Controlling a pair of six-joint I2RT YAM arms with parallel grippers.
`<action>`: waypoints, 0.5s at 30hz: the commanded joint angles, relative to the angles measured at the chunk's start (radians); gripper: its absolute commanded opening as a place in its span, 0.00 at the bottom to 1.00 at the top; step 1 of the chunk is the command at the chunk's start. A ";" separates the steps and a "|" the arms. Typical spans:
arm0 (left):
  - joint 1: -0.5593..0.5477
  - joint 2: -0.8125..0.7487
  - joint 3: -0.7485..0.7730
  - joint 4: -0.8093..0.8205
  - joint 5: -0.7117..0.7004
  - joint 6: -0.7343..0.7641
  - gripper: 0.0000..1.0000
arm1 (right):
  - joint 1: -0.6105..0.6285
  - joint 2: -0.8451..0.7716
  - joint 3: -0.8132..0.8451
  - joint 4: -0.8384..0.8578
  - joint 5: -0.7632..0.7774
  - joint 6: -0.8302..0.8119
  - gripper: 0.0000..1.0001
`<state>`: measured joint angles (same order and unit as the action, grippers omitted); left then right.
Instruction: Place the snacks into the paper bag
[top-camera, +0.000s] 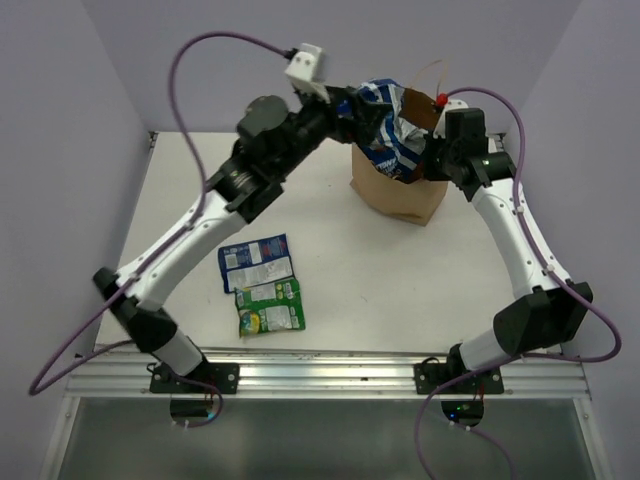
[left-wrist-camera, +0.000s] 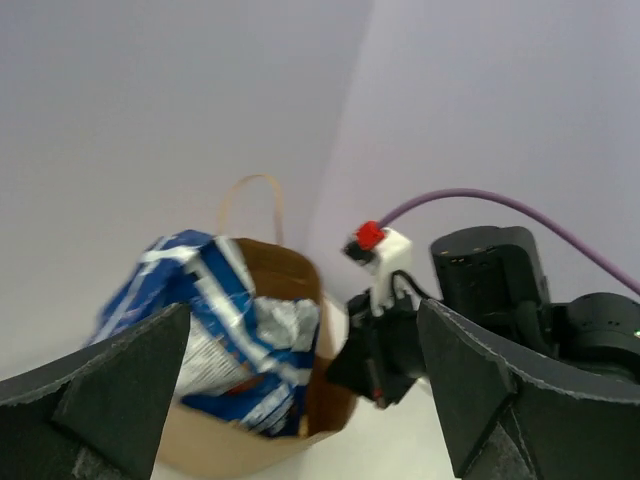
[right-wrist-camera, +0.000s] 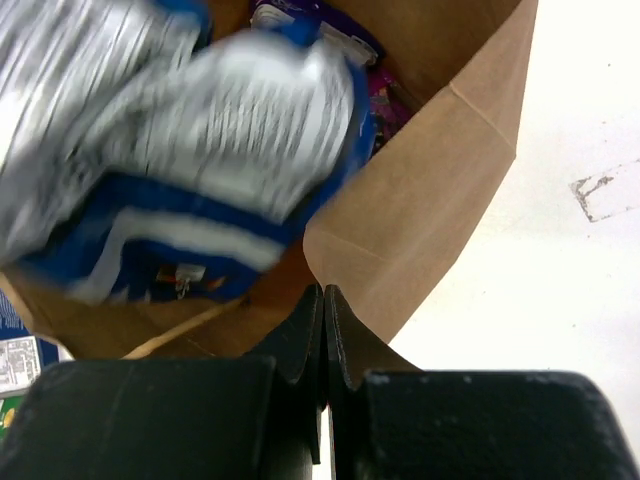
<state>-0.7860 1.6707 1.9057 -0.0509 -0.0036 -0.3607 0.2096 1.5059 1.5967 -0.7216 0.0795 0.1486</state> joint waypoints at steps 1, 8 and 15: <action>0.022 -0.141 -0.205 -0.095 -0.288 0.213 1.00 | 0.011 0.008 0.042 0.002 -0.030 -0.009 0.00; 0.050 -0.175 -0.361 -0.128 -0.345 0.117 1.00 | 0.016 0.011 0.042 -0.001 -0.032 -0.007 0.00; 0.120 -0.146 -0.664 -0.412 -0.722 -0.139 1.00 | 0.017 -0.004 0.029 0.001 -0.030 -0.009 0.00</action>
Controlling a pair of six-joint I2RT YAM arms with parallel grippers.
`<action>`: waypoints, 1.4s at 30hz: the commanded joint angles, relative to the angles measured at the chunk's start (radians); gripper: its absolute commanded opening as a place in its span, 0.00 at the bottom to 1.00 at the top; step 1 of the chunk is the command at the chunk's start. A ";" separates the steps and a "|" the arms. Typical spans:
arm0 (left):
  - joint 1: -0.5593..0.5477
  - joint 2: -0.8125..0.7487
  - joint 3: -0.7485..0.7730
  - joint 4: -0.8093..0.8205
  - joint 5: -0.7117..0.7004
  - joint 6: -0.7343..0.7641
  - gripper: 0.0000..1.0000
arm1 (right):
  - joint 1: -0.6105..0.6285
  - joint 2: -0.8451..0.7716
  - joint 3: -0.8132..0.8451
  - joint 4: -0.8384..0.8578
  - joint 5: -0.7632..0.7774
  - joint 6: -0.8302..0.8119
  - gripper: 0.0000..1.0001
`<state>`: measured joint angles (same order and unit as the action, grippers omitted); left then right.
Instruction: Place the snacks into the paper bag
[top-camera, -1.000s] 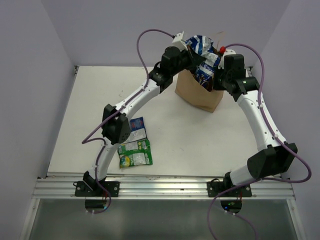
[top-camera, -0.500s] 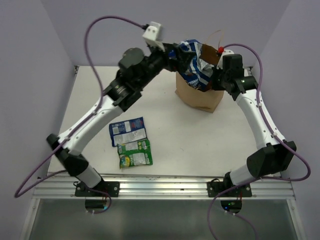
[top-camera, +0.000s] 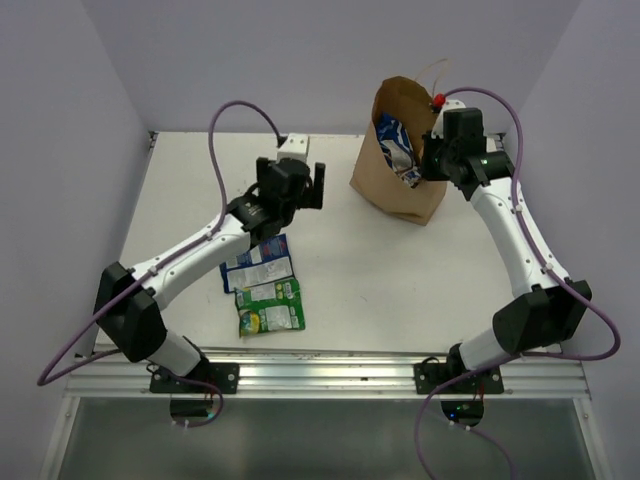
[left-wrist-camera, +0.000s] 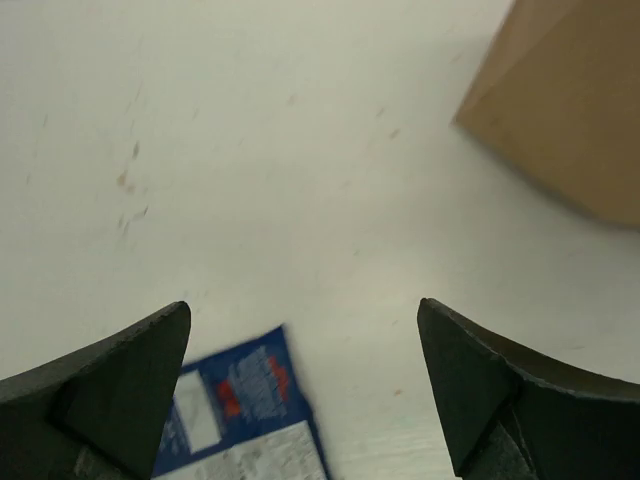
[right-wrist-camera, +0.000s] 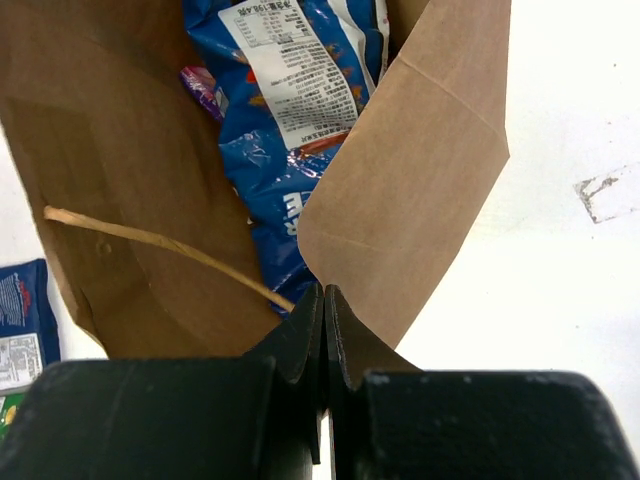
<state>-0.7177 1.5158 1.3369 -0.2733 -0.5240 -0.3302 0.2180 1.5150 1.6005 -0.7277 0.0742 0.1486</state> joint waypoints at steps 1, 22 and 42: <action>0.072 0.015 -0.132 -0.223 -0.188 -0.208 1.00 | 0.009 -0.015 0.026 0.005 -0.024 -0.009 0.00; 0.130 0.310 -0.470 -0.083 0.139 -0.317 0.77 | 0.014 -0.042 0.012 0.007 -0.016 -0.017 0.00; 0.124 0.268 -0.444 -0.096 0.124 -0.291 0.21 | 0.014 -0.032 0.019 0.008 -0.025 -0.017 0.00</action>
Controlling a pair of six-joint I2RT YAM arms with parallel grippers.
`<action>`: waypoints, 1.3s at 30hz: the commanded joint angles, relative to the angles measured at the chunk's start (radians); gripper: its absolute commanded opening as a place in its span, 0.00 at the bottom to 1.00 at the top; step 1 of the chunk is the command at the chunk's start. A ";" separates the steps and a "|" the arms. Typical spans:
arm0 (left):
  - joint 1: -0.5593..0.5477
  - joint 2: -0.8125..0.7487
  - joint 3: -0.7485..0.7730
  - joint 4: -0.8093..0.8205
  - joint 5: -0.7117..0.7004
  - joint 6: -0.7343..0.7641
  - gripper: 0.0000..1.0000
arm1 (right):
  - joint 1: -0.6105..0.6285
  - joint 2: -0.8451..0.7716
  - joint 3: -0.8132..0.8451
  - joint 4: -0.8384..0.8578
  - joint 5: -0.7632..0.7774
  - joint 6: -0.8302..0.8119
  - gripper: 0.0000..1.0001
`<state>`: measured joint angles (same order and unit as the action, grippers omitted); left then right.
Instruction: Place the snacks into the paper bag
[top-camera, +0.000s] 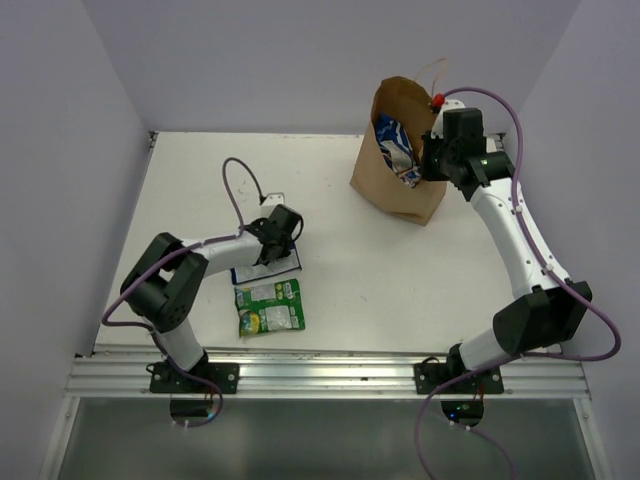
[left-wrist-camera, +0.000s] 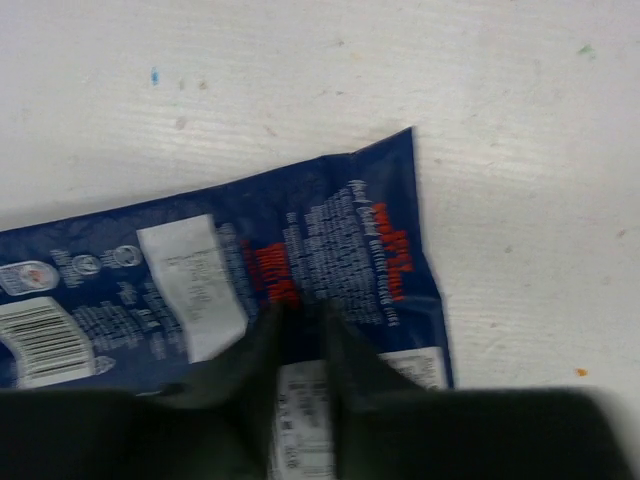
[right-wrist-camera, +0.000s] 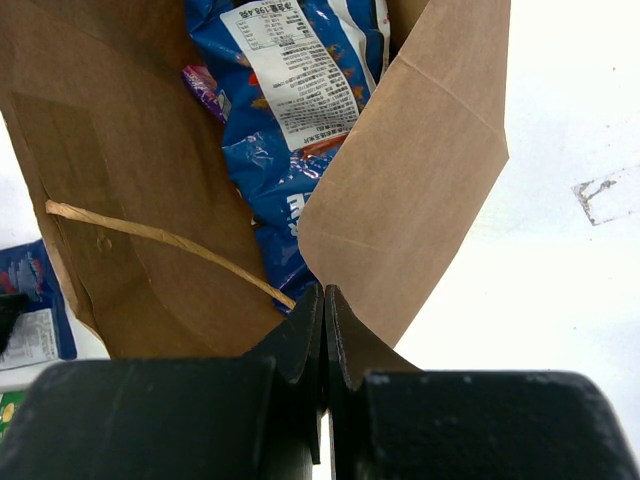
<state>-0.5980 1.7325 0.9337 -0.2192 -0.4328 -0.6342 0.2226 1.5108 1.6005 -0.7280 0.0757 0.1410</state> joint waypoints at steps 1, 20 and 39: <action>-0.002 0.018 -0.036 -0.155 -0.003 0.011 0.46 | 0.009 -0.027 0.016 0.009 -0.027 -0.009 0.00; -0.022 0.234 0.082 -0.273 0.055 0.007 1.00 | 0.009 -0.035 0.019 0.009 -0.008 -0.023 0.00; -0.014 0.436 0.169 -0.279 0.285 0.034 0.28 | 0.009 -0.067 0.003 0.016 0.003 -0.026 0.00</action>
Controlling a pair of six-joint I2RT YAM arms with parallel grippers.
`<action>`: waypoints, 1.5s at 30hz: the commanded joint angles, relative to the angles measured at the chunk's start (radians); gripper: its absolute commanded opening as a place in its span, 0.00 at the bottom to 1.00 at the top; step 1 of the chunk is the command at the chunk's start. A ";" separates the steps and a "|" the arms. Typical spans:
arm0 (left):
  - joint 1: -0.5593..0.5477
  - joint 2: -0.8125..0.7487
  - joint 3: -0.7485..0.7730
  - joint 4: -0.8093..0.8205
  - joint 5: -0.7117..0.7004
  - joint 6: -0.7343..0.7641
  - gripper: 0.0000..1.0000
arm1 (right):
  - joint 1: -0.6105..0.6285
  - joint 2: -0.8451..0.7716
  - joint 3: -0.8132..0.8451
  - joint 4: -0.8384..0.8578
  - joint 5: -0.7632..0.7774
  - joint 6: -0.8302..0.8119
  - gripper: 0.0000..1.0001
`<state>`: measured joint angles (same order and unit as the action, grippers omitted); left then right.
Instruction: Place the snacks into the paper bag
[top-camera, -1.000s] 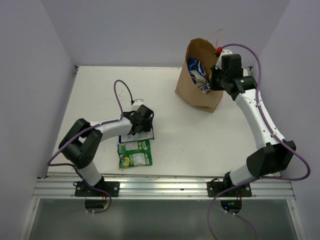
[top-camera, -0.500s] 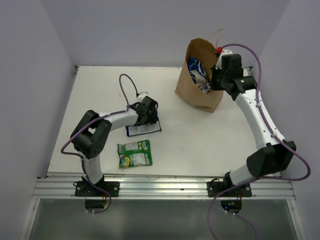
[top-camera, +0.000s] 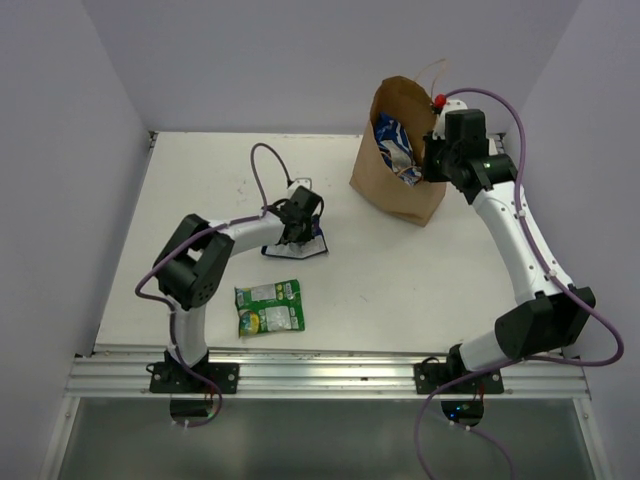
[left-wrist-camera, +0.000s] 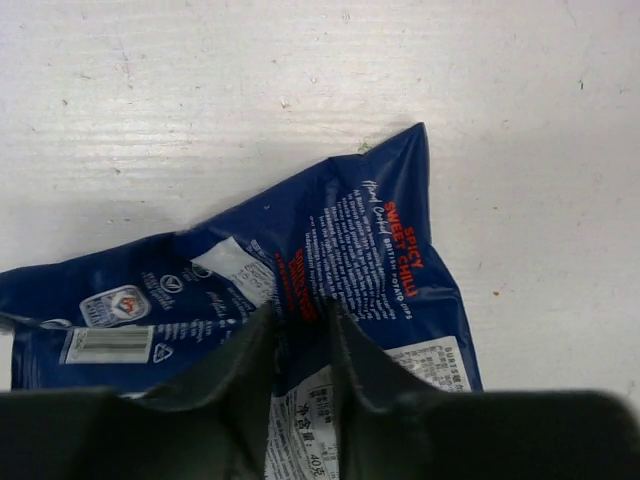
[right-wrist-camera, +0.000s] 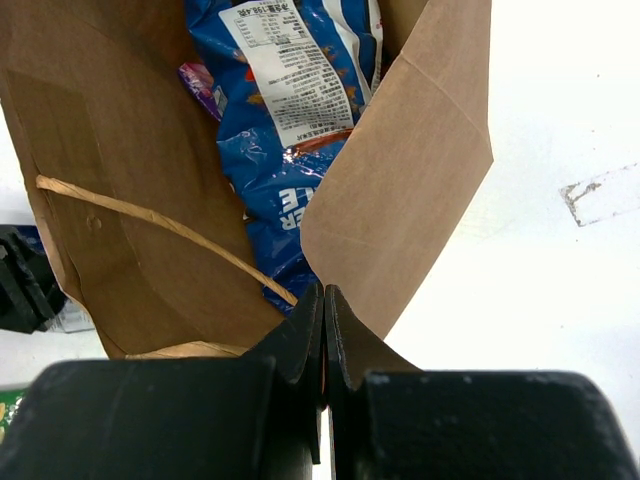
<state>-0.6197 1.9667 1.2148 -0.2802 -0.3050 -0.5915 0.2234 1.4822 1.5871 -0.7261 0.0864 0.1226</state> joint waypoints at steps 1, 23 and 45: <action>0.009 0.205 -0.115 -0.215 0.164 -0.007 0.17 | 0.008 -0.037 0.020 0.014 -0.007 -0.008 0.00; 0.006 -0.152 0.636 0.139 0.521 0.159 0.00 | 0.008 0.007 0.057 0.008 -0.022 0.006 0.00; -0.009 0.325 1.020 0.440 0.870 -0.090 0.48 | 0.008 0.013 0.057 -0.003 -0.025 0.005 0.00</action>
<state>-0.6254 2.4336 2.2269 0.1947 0.6109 -0.7597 0.2245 1.5047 1.6081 -0.7464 0.0822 0.1272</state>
